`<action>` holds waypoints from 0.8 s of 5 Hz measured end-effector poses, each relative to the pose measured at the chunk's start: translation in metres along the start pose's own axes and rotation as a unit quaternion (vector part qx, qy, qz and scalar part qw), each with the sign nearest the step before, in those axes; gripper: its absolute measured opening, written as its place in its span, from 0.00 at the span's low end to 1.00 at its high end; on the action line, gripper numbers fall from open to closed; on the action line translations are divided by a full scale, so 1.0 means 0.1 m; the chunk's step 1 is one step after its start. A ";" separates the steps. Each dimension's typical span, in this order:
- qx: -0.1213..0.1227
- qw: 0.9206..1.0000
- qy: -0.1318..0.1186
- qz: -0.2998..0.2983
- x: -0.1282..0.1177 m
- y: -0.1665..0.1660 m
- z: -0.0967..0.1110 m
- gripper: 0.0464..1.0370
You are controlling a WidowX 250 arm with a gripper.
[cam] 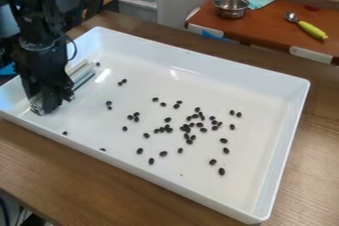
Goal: Sweep into pile
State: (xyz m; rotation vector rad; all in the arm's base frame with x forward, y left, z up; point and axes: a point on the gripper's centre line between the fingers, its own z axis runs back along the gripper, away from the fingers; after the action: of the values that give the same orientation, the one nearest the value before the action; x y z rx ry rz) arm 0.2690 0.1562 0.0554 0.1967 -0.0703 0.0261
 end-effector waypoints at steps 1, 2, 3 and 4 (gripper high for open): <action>0.001 1.000 0.001 0.001 0.01 -0.10 0.01 0.34; 0.002 1.000 0.001 -0.007 0.00 -0.24 0.02 0.34; -0.015 1.000 0.006 -0.022 -0.08 -0.47 0.08 0.34; -0.038 0.998 0.008 -0.045 -0.21 -0.69 0.17 0.34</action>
State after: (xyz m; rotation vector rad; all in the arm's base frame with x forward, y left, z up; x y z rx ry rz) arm 0.2488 0.0845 0.0575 0.1241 -0.0453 -0.0651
